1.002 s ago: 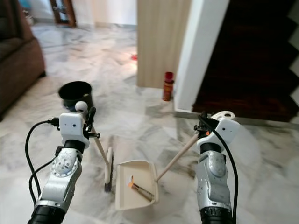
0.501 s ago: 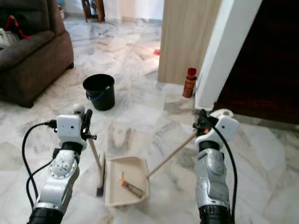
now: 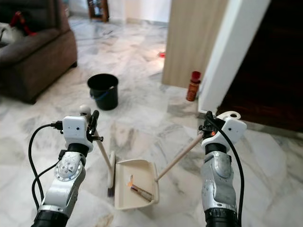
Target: Sweep floor
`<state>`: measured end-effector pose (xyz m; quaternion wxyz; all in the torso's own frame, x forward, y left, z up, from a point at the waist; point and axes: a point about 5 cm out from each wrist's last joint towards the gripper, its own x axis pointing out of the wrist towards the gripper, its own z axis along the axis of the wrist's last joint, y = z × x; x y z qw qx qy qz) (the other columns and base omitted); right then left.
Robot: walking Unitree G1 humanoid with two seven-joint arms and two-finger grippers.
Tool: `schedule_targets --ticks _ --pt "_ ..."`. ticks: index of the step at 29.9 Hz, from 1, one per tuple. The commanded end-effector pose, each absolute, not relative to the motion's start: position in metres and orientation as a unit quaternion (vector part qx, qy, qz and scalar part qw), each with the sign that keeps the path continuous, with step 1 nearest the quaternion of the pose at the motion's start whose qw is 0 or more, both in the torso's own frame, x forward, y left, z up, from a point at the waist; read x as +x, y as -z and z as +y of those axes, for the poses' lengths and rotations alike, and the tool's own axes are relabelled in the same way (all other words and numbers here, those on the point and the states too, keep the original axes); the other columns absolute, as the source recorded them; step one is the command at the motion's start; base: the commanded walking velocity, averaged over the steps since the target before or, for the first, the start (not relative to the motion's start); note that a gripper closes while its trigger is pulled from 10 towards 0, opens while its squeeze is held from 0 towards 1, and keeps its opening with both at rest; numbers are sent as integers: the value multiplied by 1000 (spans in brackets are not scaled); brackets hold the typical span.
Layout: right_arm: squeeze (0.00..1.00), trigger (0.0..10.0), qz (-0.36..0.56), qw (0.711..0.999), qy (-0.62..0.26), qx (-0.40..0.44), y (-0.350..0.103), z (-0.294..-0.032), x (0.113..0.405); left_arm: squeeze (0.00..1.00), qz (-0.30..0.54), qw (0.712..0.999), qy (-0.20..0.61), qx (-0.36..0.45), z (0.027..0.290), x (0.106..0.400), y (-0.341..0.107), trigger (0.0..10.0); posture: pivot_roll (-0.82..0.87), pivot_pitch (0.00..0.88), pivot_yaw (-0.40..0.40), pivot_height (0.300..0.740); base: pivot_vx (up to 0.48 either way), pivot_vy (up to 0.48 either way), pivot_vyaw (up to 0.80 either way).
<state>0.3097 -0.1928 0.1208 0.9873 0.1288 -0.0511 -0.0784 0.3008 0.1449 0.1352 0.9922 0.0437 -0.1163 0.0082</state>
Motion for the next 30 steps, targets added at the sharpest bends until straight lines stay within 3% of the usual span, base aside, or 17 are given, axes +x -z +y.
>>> schedule_targets --ticks 1,20,30 --pt "0 10000 -76 984 78 140 -132 -195 312 0 -147 988 -4 53 142 302 -149 10000 46 0 -43 740 0 0 0" --pt "0 10000 -83 985 61 139 -137 -192 316 0 -150 987 3 51 137 304 -149 10000 46 0 -51 740 0 0 0" --pt "0 10000 -83 987 50 131 -139 -191 317 0 -148 988 -3 50 138 304 -148 10000 42 0 -58 740 256 0 0"
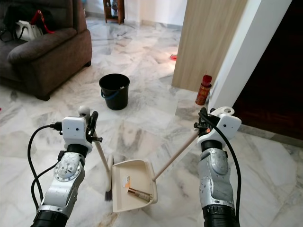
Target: Sweep floor
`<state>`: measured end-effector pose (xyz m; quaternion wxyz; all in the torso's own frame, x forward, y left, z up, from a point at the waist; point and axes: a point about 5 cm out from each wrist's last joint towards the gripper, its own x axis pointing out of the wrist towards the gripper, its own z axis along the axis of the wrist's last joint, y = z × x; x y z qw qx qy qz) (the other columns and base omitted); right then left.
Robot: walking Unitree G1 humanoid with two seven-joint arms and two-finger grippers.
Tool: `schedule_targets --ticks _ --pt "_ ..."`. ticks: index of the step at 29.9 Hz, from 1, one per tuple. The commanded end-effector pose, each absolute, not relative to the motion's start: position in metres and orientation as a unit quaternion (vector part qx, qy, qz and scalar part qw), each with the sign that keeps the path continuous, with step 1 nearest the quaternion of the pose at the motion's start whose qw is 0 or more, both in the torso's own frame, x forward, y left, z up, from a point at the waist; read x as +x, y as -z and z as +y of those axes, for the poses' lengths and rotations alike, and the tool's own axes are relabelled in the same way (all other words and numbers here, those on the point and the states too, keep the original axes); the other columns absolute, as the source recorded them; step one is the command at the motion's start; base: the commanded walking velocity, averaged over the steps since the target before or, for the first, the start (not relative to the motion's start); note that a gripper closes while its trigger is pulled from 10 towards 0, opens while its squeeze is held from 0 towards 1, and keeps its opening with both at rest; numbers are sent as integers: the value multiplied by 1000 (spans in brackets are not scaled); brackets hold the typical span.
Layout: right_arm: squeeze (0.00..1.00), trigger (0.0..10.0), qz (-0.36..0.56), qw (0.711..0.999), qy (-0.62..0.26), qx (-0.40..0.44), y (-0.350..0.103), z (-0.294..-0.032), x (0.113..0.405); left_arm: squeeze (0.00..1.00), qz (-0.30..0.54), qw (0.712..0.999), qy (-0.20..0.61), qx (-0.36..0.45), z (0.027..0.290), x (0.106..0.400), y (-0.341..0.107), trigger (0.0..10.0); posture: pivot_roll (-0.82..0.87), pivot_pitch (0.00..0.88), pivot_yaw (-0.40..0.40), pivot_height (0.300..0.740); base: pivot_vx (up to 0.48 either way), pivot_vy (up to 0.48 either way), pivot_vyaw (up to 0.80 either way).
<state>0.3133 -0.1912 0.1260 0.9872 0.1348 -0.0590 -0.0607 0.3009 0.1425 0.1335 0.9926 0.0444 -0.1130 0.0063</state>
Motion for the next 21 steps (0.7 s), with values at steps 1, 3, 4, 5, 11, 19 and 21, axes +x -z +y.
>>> schedule_targets --ticks 1,3,4,5,11,19,21 --pt "0 10000 -83 987 50 131 -139 -191 317 0 -148 988 -3 50 138 304 -148 10000 42 0 -58 740 266 0 0" --pt "0 10000 -89 987 47 128 -140 -189 316 0 -147 988 -3 50 138 304 -148 10000 42 0 -56 740 270 0 0" --pt "0 10000 -90 987 46 127 -141 -188 316 0 -147 988 -2 50 138 304 -148 10000 41 0 -55 740 274 0 688" --pt "0 10000 -91 987 44 126 -141 -188 316 0 -146 988 -2 50 137 304 -148 10000 39 0 -54 740 274 0 794" --pt "0 10000 -87 987 41 129 -140 -186 316 0 -145 988 0 51 137 304 -148 10000 40 0 -50 740 276 0 374" --pt "0 10000 -87 987 41 128 -139 -187 315 0 -146 988 0 52 138 305 -149 10000 40 0 -47 740 279 0 0" --pt "0 10000 -87 987 41 128 -139 -186 315 0 -146 988 0 52 138 305 -149 10000 40 0 -47 740 281 0 0"
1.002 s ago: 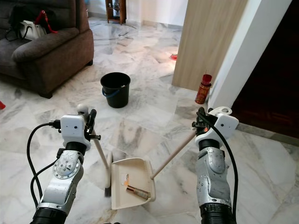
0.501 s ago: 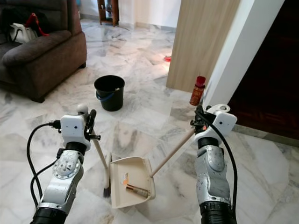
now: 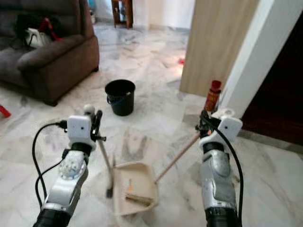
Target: Sweep floor
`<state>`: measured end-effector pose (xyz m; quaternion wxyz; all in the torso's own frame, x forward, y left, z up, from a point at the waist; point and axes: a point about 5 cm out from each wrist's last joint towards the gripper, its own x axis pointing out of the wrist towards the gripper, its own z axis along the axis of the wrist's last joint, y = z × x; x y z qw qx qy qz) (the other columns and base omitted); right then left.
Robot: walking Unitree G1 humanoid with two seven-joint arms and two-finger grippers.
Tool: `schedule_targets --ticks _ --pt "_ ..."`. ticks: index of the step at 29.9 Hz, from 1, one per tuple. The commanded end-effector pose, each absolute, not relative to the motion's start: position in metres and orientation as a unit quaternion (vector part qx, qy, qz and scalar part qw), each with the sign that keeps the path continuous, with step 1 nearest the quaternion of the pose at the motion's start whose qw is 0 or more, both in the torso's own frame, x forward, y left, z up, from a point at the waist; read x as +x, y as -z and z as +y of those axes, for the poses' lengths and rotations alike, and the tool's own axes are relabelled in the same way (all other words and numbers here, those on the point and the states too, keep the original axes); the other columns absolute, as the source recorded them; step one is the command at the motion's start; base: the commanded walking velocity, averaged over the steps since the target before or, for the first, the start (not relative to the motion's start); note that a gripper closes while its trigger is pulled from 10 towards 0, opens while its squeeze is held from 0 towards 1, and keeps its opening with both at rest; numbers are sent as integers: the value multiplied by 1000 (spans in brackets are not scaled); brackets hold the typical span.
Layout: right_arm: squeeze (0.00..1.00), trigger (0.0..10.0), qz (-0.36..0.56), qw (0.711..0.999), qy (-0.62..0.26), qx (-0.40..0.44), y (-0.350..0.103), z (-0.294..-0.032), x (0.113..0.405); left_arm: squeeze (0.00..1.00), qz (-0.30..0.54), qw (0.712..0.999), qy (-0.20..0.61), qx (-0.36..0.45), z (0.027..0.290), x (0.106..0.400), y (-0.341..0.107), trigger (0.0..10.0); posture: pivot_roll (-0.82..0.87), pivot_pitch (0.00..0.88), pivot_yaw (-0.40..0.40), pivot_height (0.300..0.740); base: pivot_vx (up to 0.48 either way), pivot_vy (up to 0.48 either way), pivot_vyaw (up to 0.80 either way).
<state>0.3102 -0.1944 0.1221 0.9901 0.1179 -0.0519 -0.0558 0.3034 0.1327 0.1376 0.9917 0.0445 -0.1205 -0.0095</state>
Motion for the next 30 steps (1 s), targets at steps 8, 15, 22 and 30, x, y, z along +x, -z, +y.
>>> schedule_targets --ticks 8,15,22,30 --pt "0 10000 -89 988 25 120 -141 -182 316 0 -145 988 -2 51 137 304 -148 10000 43 0 -55 740 280 0 601" --pt "0 10000 -85 988 25 128 -140 -182 317 0 -144 988 -2 49 137 304 -147 10000 44 0 -58 740 279 0 63" --pt "0 10000 -84 988 21 128 -141 -182 317 0 -144 988 -5 49 137 304 -147 10000 48 0 -61 740 281 0 0" --pt "0 10000 -87 987 21 133 -142 -181 318 0 -144 988 -9 52 139 304 -148 10000 52 0 -61 740 281 0 0"
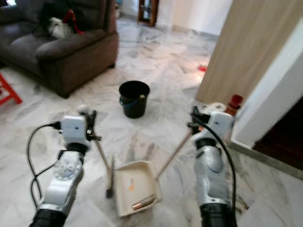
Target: Sweep floor
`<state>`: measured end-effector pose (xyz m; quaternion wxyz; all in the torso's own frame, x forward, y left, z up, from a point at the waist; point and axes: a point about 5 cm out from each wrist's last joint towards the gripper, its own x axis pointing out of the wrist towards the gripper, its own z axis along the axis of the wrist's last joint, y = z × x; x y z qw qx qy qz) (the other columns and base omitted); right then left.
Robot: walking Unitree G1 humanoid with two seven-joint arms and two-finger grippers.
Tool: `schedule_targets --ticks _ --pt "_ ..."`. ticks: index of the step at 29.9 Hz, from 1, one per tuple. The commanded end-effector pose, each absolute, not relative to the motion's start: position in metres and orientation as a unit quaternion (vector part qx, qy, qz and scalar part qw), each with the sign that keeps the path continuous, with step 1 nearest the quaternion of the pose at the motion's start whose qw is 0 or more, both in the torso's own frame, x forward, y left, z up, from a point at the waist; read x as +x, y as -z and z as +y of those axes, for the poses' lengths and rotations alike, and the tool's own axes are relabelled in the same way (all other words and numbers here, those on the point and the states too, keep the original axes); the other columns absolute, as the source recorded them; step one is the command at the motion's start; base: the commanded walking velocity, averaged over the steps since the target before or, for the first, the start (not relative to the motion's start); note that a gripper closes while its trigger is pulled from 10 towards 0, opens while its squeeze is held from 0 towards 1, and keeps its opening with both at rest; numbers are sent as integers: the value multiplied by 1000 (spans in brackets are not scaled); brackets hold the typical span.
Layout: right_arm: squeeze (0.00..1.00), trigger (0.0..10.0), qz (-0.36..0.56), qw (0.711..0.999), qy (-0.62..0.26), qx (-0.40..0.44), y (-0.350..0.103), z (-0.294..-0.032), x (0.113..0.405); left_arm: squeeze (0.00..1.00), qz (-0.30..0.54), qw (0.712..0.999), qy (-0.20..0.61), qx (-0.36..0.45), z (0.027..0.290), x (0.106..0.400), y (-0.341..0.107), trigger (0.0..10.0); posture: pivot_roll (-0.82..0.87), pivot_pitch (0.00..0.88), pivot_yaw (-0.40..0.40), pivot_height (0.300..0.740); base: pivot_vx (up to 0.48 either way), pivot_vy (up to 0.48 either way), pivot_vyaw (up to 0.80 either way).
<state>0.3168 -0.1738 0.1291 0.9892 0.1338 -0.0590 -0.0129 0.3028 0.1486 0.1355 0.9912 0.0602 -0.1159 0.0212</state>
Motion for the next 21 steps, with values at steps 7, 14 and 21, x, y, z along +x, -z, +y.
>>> schedule_targets --ticks 7,14,21 --pt "0 10000 -90 987 18 133 -143 -179 318 0 -143 988 -8 53 140 304 -147 10000 53 0 -58 740 284 0 0" --pt "0 10000 -92 987 18 134 -144 -180 318 0 -142 988 -6 54 139 303 -146 10000 49 0 -53 740 283 0 0" --pt "0 10000 -92 987 9 131 -145 -176 319 0 -143 988 -3 53 138 303 -146 10000 52 0 -54 740 284 0 0"
